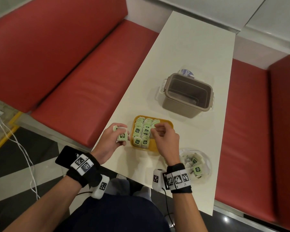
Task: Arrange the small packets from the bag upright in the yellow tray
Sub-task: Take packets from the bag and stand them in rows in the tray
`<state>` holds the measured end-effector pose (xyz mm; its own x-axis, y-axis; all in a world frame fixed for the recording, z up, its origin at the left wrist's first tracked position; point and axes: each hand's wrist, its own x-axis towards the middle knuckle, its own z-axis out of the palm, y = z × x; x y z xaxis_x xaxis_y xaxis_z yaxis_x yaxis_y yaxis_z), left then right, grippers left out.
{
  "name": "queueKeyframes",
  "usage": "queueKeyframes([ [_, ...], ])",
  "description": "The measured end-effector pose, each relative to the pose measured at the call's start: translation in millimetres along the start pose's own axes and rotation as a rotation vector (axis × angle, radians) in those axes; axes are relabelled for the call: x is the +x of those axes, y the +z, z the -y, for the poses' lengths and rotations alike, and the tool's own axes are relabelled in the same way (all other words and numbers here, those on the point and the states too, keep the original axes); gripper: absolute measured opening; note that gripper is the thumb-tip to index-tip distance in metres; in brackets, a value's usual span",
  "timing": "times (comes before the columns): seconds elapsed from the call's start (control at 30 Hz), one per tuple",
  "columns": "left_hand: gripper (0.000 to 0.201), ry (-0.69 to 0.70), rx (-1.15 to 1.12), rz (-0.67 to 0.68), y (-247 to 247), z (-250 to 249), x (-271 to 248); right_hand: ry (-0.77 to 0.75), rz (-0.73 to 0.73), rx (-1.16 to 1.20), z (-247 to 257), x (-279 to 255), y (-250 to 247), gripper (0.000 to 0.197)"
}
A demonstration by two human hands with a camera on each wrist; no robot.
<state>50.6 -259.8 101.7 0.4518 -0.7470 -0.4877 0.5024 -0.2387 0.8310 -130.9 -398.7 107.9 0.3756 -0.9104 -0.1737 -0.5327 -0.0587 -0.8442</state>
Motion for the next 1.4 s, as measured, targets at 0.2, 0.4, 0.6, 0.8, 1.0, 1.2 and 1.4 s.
queueKeyframes([
  [0.2, 0.034, 0.068, -0.117, 0.170, 16.2, -27.6, -25.9, -0.042, 0.141, 0.349, 58.4, -36.3, -17.3, 0.013],
  [0.4, 0.039, 0.181, -0.073, 0.208, 31.8, -32.7, -33.8, -0.042, 0.173, 0.177, 64.1, -40.3, -13.2, 0.027],
  [0.6, 0.033, 0.192, -0.061, 0.189, 36.7, -32.2, -32.3, -0.018, 0.188, 0.363, 60.9, -43.3, -8.5, 0.012],
  [0.8, 0.033, 0.100, -0.024, 0.135, 33.0, -27.6, -27.8, -0.114, 0.107, 0.302, 60.9, -35.4, -22.7, 0.009],
  [1.0, 0.026, 0.061, 0.060, 0.169, 27.0, -22.1, -20.0, -0.454, 0.196, -0.258, 67.8, -16.1, -42.5, 0.020],
  [1.2, 0.023, 0.110, 0.285, 0.253, 29.9, -18.9, -18.0, -0.501, 0.397, -0.558, 75.8, -4.2, -46.9, 0.022],
  [1.4, 0.024, 0.143, 0.326, 0.284, 35.3, -12.2, -14.8, -0.557, 0.347, -0.400, 76.9, -5.6, -44.3, 0.011],
])
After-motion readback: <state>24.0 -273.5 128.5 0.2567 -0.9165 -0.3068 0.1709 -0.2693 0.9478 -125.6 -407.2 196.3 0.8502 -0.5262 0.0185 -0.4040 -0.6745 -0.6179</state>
